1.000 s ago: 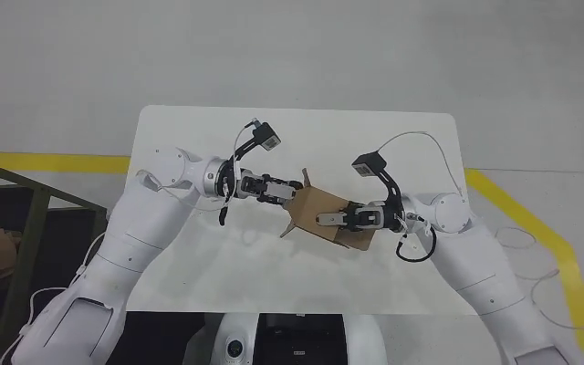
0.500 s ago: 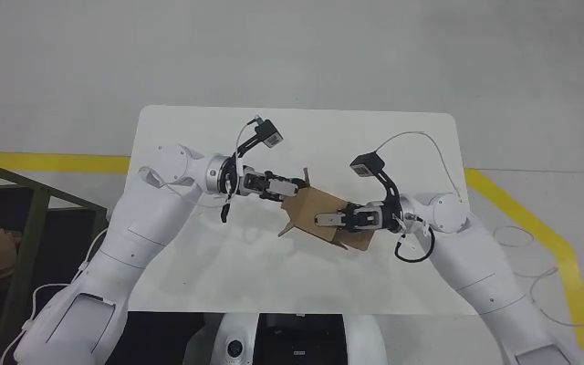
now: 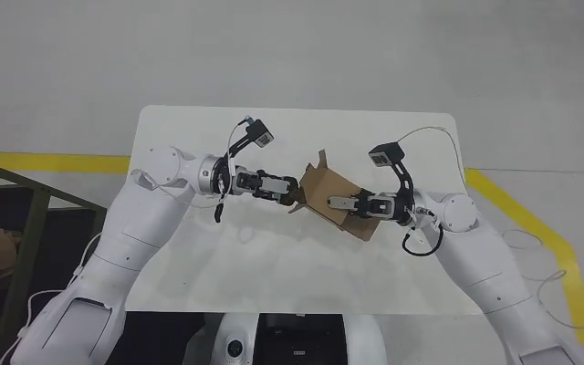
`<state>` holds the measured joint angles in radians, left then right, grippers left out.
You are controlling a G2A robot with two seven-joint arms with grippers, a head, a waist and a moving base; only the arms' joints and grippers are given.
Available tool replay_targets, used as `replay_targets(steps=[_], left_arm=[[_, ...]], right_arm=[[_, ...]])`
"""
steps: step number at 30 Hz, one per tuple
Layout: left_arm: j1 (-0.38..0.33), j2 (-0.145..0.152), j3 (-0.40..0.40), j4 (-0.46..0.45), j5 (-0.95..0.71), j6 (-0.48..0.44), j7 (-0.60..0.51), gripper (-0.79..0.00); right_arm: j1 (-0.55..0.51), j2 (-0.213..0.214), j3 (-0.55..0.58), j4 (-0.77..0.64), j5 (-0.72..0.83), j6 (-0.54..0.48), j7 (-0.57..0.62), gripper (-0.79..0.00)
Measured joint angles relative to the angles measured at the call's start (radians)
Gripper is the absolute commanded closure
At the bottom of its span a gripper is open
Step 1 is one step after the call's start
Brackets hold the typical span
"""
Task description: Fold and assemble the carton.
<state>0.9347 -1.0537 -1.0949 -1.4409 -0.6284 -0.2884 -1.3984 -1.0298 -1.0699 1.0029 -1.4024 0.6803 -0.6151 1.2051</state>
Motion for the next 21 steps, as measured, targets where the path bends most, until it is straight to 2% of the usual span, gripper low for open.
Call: replay_targets(steps=[4, 8, 11, 21], left_arm=[[0.010, 0.002, -0.010, -0.015, 0.008, -0.009, 0.006, -0.785], [0.023, 0.003, -0.028, -0.042, 0.030, -0.098, 0.034, -0.785], [0.027, 0.006, -0.035, -0.052, 0.070, -0.114, 0.053, -0.785], [0.005, -0.002, -0.006, -0.063, 0.072, -0.175, 0.044, -0.785]], right_arm=[[-0.006, 0.000, 0.004, 0.002, 0.026, -0.006, -0.006, 0.000], [-0.009, -0.001, 0.002, 0.000, 0.067, 0.010, 0.009, 0.000], [-0.009, -0.001, 0.002, 0.007, 0.080, 0.023, 0.023, 0.000], [-0.001, -0.014, -0.034, 0.030, 0.112, 0.070, 0.070, 0.000]])
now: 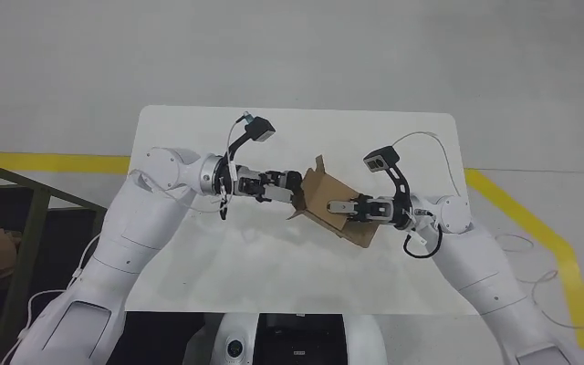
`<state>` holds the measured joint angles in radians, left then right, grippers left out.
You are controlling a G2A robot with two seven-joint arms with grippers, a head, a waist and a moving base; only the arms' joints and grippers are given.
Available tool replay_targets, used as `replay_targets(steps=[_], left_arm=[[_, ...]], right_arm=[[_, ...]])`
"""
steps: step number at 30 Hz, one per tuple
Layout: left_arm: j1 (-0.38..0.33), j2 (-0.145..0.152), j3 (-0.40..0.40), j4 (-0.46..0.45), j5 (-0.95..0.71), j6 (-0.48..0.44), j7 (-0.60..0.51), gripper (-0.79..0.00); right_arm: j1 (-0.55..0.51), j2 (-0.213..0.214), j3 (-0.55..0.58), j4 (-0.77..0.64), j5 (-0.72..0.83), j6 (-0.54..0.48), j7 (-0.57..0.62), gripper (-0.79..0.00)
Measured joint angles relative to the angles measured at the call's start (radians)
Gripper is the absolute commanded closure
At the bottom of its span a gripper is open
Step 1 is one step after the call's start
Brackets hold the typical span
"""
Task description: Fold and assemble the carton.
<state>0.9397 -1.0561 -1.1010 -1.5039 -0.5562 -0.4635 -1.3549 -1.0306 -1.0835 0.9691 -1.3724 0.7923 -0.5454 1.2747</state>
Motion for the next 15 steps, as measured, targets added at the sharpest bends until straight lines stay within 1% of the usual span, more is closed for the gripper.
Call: replay_targets(steps=[5, 15], left_arm=[[-0.006, -0.001, 0.008, -0.023, 0.054, -0.065, 0.063, -0.785], [-0.005, -0.001, 0.008, -0.023, 0.055, -0.065, 0.064, -0.785]], right_arm=[[0.005, -0.009, -0.012, 0.024, 0.036, 0.013, 0.013, 0.000], [0.008, -0.011, -0.009, 0.041, 0.053, 0.014, 0.013, 0.000]])
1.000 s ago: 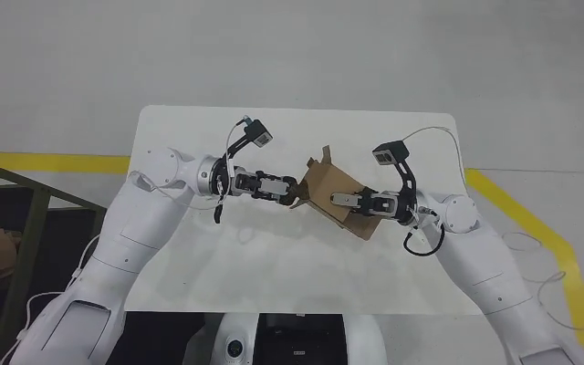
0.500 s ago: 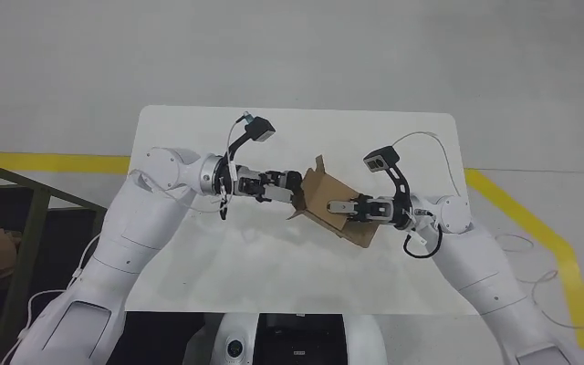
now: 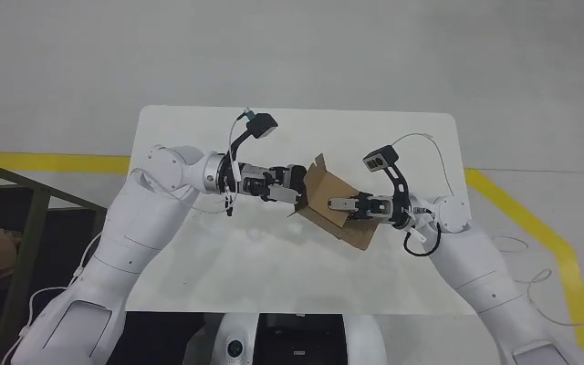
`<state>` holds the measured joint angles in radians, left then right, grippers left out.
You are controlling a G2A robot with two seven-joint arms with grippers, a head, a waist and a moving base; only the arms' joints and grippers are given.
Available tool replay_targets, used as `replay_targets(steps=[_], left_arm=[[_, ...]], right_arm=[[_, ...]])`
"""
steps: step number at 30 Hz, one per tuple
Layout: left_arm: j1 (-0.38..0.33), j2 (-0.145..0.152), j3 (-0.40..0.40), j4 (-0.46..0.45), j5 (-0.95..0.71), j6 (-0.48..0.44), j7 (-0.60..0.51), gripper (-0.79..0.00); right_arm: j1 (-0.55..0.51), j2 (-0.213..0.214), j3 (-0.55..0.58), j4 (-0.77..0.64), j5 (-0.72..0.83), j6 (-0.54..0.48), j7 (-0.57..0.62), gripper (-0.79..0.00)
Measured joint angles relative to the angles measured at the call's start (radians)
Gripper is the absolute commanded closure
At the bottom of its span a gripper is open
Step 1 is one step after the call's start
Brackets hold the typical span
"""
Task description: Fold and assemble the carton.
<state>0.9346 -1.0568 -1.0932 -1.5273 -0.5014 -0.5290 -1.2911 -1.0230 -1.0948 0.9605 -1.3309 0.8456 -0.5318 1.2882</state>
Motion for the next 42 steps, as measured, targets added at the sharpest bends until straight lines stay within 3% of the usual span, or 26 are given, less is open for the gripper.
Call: replay_targets(steps=[10, 15, 27, 42], left_arm=[[0.017, 0.000, -0.007, -0.015, 0.014, -0.006, 0.045, -0.785], [0.036, 0.000, -0.017, -0.025, 0.025, -0.044, 0.096, -0.785], [0.040, 0.000, 0.004, -0.028, 0.102, -0.178, 0.177, -0.785], [0.024, 0.053, 0.058, -0.044, 0.276, -0.326, 0.326, -0.785]], right_arm=[[-0.003, 0.000, 0.000, -0.005, -0.003, 0.003, -0.006, 0.000], [-0.027, 0.000, 0.014, -0.042, -0.009, 0.031, -0.036, 0.000], [-0.048, 0.001, 0.055, -0.045, 0.056, 0.090, 0.051, 0.000], [0.034, -0.007, 0.064, 0.061, 0.032, 0.194, 0.194, 0.000]])
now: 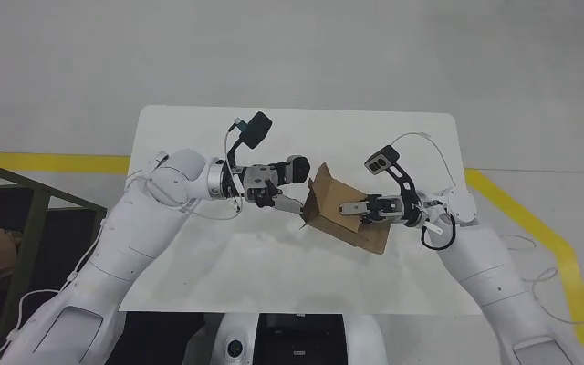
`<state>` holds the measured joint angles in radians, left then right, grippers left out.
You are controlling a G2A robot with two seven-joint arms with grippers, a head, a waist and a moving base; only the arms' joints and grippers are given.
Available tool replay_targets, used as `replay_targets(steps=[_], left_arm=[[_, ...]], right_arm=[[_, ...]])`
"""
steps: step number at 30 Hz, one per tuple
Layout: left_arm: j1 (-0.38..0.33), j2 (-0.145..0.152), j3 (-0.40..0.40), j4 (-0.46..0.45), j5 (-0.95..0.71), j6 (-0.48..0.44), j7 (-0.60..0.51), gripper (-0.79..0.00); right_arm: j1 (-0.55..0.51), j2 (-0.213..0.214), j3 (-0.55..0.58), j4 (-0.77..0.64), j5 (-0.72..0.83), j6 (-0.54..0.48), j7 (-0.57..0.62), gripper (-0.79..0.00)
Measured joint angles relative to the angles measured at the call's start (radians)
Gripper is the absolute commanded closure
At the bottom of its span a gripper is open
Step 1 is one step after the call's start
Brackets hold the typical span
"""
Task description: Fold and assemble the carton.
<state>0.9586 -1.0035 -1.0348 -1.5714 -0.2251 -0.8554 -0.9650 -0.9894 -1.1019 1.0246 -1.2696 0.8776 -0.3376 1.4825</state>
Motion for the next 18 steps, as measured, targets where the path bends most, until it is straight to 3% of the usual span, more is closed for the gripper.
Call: replay_targets(steps=[15, 18], left_arm=[[0.000, -0.001, 0.000, 0.000, -0.002, 0.002, -0.002, -0.785], [0.012, 0.000, -0.021, -0.001, 0.040, -0.002, 0.046, -0.785]], right_arm=[[0.031, 0.004, 0.025, 0.017, -0.041, 0.006, 0.006, 0.000], [0.018, 0.004, 0.022, 0.000, -0.053, 0.021, -0.018, 0.000]])
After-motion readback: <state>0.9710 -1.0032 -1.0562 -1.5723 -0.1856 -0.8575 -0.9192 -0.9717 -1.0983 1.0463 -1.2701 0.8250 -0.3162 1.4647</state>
